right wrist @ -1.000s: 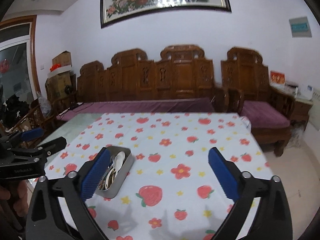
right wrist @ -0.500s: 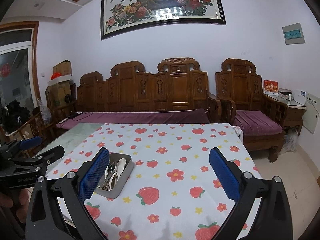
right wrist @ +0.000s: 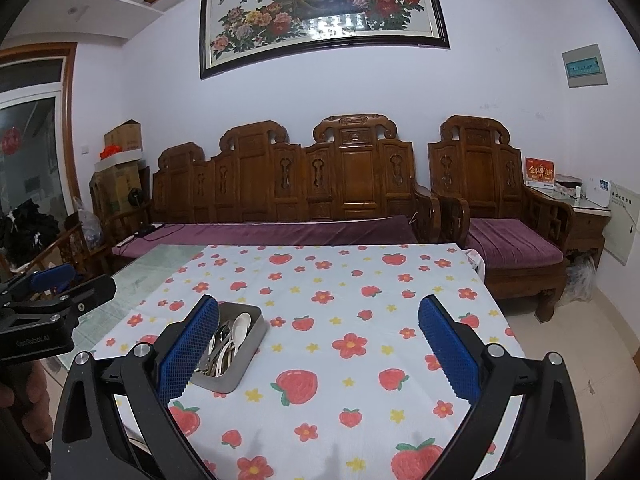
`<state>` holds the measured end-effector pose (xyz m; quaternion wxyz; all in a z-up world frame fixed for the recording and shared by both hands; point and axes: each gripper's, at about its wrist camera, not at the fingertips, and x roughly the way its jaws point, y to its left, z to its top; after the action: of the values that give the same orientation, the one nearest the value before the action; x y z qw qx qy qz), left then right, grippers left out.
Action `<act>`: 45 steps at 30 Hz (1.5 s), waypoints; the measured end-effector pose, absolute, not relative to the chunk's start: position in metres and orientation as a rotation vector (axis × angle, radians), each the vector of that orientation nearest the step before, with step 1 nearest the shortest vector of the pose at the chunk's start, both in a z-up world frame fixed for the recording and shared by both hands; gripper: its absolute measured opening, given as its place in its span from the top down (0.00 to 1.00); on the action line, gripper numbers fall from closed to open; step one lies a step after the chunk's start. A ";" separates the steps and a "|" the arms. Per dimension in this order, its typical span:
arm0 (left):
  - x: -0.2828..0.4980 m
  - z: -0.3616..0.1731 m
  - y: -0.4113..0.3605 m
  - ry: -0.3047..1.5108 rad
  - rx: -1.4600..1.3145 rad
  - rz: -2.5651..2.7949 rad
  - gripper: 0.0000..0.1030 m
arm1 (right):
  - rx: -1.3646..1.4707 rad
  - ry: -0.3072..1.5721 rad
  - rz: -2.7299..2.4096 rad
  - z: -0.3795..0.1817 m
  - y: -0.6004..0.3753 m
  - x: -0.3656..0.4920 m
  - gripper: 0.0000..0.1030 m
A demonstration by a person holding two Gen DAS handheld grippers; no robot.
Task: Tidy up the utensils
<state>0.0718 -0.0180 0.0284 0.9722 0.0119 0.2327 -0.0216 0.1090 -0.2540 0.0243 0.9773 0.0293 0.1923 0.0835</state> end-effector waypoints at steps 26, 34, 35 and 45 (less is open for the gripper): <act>0.070 0.030 -0.016 0.468 0.021 -0.045 0.07 | 0.058 0.384 0.172 0.025 -0.252 0.108 0.02; 0.070 0.031 -0.016 0.467 0.025 -0.040 0.07 | 0.056 0.385 0.170 0.026 -0.252 0.107 0.02; 0.070 0.031 -0.016 0.467 0.024 -0.039 0.07 | 0.057 0.384 0.171 0.025 -0.252 0.107 0.02; 0.069 0.032 -0.014 0.463 0.023 -0.037 0.07 | 0.057 0.383 0.172 0.025 -0.253 0.107 0.02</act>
<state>0.0690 -0.0144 0.0317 0.9730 0.0113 0.2296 -0.0186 0.1072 -0.2525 0.0248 0.9777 0.0283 0.1900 0.0853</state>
